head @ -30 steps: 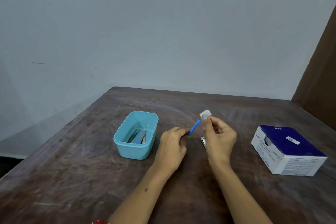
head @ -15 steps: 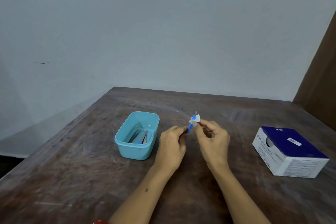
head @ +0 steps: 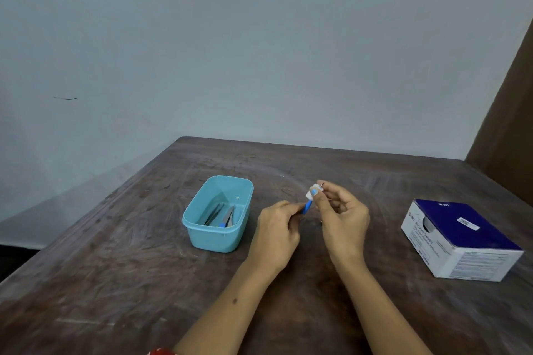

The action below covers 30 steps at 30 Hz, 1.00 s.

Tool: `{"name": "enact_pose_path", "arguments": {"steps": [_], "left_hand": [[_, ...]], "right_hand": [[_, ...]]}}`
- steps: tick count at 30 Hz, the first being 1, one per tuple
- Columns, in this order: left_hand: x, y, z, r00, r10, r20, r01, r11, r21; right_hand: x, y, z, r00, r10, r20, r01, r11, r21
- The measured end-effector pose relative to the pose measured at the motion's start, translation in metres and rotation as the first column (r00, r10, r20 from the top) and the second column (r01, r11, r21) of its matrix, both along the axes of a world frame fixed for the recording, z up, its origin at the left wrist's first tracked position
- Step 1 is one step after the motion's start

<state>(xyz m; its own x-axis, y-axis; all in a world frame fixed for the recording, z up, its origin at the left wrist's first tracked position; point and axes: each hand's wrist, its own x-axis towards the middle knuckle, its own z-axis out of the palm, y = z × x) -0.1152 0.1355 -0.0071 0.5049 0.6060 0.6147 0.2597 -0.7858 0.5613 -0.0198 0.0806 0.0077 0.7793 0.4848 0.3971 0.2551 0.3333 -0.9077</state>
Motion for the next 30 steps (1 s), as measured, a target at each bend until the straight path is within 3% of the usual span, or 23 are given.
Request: {"name": "enact_pose_path", "arguments": {"steps": [6,9,12,30], "left_hand": [[0.0,0.003,-0.001,0.999,0.037,0.038,-0.037,0.999,-0.002],[-0.001,0.001,0.0,1.0,0.007,-0.018,-0.008,0.999,-0.038],[0.0,0.0,0.001,0.999,-0.005,-0.033,0.004,0.999,-0.041],[0.0,0.0,0.001,0.999,0.038,-0.022,-0.037,0.998,0.051]], "right_hand": [[-0.003,0.0,-0.001,0.991,0.081,-0.106,-0.085,0.996,-0.036],[-0.001,-0.002,0.004,0.986,0.041,-0.161,-0.037,0.999,0.03],[0.0,-0.003,0.007,0.987,-0.02,-0.16,0.031,0.997,0.067],[-0.004,-0.004,0.013,0.983,-0.017,-0.183,0.052,0.98,0.191]]}}
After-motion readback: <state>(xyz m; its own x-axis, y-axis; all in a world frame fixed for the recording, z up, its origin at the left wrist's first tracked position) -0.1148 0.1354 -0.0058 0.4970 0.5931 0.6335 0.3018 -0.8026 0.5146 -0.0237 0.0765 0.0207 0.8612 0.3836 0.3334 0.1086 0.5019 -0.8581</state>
